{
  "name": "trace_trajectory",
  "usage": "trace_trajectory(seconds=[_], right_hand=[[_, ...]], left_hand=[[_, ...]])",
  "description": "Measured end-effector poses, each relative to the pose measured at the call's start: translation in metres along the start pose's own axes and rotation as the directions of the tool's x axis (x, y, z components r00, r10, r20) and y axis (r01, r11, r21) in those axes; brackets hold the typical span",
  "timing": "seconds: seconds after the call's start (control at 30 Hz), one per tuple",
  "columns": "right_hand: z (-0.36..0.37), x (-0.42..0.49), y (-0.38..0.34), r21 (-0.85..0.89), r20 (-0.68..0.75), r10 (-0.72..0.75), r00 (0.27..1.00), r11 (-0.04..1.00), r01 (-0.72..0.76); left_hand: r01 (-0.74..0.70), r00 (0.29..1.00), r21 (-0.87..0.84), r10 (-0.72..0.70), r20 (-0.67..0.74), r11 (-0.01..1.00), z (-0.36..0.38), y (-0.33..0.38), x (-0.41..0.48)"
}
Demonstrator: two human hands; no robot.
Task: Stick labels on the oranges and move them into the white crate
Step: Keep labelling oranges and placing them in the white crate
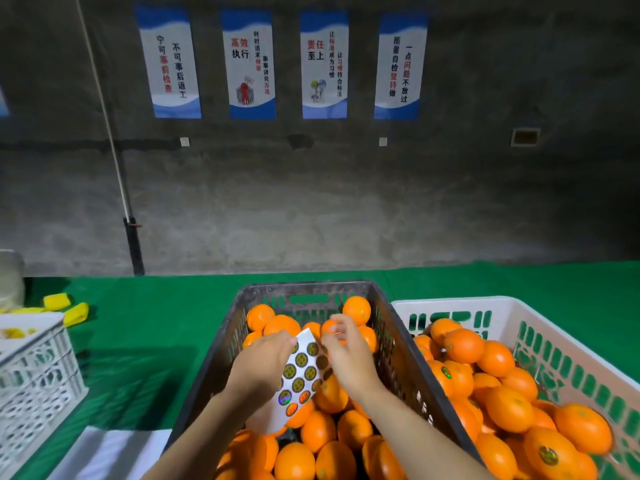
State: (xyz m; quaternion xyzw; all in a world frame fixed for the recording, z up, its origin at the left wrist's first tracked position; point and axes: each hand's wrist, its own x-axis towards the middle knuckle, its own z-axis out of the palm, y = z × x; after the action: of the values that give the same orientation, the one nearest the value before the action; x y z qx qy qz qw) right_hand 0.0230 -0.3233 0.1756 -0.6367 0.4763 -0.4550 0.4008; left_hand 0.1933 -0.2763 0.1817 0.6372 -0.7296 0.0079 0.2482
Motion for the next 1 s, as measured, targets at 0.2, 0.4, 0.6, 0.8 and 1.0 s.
trace_trajectory(seconds=[0.2, 0.4, 0.6, 0.8, 1.0], right_hand=[[0.013, -0.005, -0.008, 0.130, 0.152, 0.054, 0.987, 0.989, -0.074], [0.005, -0.001, -0.007, 0.273, -0.002, 0.157, 0.988, 0.950, -0.151], [0.007, -0.004, 0.003, -0.273, -0.082, -0.112, 0.990, 0.958, 0.086], [0.009, -0.005, 0.012, -0.629, 0.149, -0.389, 0.909, 0.672, 0.391], [0.013, -0.004, 0.014, -0.614, 0.162, -0.421, 0.893, 0.665, 0.425]], left_hand=[[-0.024, 0.998, 0.031, 0.026, -0.061, 0.999, 0.001, -0.001, 0.002], [0.174, 0.978, 0.020, -0.170, -0.125, 0.985, 0.003, -0.002, 0.005], [0.194, 0.979, 0.126, -0.185, -0.084, 0.973, 0.003, -0.001, 0.005], [0.135, 0.991, 0.290, -0.134, -0.023, 0.947, 0.003, -0.002, 0.003], [0.104, 0.994, 0.293, -0.105, -0.012, 0.950, 0.007, -0.003, 0.005]])
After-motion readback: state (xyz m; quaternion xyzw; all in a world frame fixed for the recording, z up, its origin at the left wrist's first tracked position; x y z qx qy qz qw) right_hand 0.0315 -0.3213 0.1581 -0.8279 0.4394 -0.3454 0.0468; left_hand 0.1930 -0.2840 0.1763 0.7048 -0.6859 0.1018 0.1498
